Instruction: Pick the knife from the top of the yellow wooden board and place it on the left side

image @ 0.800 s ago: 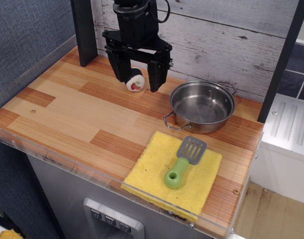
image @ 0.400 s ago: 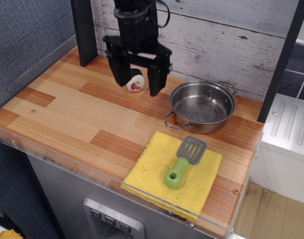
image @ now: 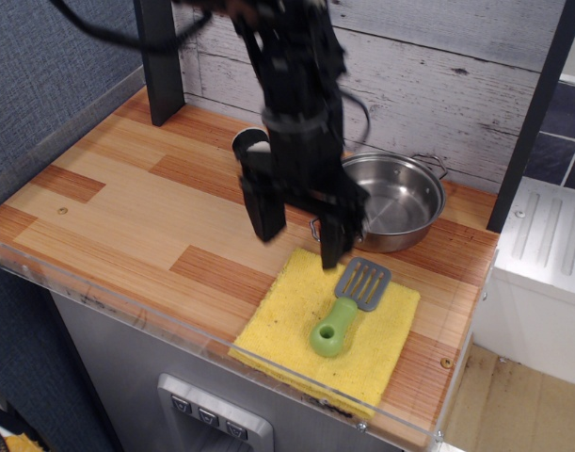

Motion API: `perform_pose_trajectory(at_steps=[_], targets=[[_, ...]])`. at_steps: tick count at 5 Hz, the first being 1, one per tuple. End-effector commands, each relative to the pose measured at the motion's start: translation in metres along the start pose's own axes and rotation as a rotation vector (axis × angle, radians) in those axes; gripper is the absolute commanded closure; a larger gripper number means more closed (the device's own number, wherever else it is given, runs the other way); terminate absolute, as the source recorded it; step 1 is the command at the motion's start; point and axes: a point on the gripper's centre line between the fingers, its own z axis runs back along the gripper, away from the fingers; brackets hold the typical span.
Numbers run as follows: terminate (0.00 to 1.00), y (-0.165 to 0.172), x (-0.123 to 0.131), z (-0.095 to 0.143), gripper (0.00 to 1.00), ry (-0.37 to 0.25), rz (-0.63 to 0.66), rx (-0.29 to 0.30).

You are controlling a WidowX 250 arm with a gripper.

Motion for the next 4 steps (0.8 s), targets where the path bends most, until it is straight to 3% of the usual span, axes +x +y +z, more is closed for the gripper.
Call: perform_pose_trajectory(at_steps=[1,4], targets=[[0.0,-0.028,-0.012,-0.008,0.0,-0.012,-0.064,0.007],[0.0,-0.028,-0.013,-0.025,0.0,0.037,-0.082,0.028]])
